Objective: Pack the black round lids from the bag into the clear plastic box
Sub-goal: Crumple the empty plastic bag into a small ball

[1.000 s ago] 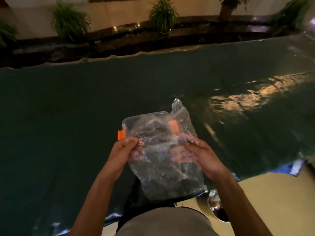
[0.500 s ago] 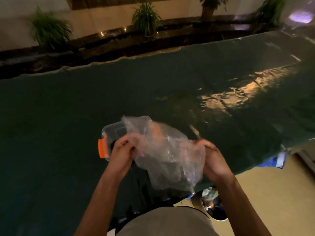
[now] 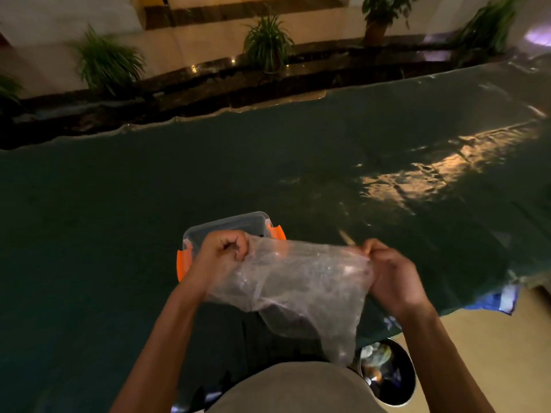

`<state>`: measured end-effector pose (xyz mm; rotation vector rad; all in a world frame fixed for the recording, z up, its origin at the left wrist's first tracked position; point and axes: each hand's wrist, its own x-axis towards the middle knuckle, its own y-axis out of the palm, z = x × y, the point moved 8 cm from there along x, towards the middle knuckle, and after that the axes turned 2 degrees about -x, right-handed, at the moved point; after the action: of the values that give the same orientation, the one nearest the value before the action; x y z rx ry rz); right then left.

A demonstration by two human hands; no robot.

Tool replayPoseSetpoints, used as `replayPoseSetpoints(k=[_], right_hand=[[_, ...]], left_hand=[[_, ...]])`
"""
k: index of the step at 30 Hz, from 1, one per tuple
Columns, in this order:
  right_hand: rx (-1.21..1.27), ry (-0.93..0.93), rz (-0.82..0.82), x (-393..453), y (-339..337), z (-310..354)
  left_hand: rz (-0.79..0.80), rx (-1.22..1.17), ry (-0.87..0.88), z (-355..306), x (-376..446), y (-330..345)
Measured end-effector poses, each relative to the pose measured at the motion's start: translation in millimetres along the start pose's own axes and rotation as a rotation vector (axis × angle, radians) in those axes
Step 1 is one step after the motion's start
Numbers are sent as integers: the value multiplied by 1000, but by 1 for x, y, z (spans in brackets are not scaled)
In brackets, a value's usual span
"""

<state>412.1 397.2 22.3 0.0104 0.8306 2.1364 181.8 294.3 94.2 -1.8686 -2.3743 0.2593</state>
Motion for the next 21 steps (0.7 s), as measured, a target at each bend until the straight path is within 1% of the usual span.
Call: replayPoseSetpoints(k=[1,2,4,6,7,9,10,12,14,15,17,19,21], right_hand=[[22,32,-9,2,-3,-2],[-24,72,5,5,-2,-3],[-311,131,97,10,12,-4],[-605,182,270,14,41,-10],[-697,216,350,14,57,-15],[-809,269,482,13,82,-24],[-855,273,516,14,89,-28],[-919,246,516,16,96,-32],[-864,218,446,17,95,-29],[-801,197,407,18,93,-26],[-669,149,344,18,86,-17],[-518,128,283,17,79,-10],[-379,117,229,17,74,-6]], left_hand=[[40,12,9,-4,2,2],[88,40,18,-9,4,5],[194,103,29,-16,7,16],[268,131,34,-20,10,29],[287,137,36,-22,13,35],[260,184,49,-23,19,40],[231,199,57,-25,22,41],[174,147,65,-28,25,37],[54,33,1,-17,29,22],[-24,-84,-54,-8,30,12],[-131,-452,-203,21,27,6],[-122,-760,-389,50,13,24],[-64,-948,-552,71,-8,57]])
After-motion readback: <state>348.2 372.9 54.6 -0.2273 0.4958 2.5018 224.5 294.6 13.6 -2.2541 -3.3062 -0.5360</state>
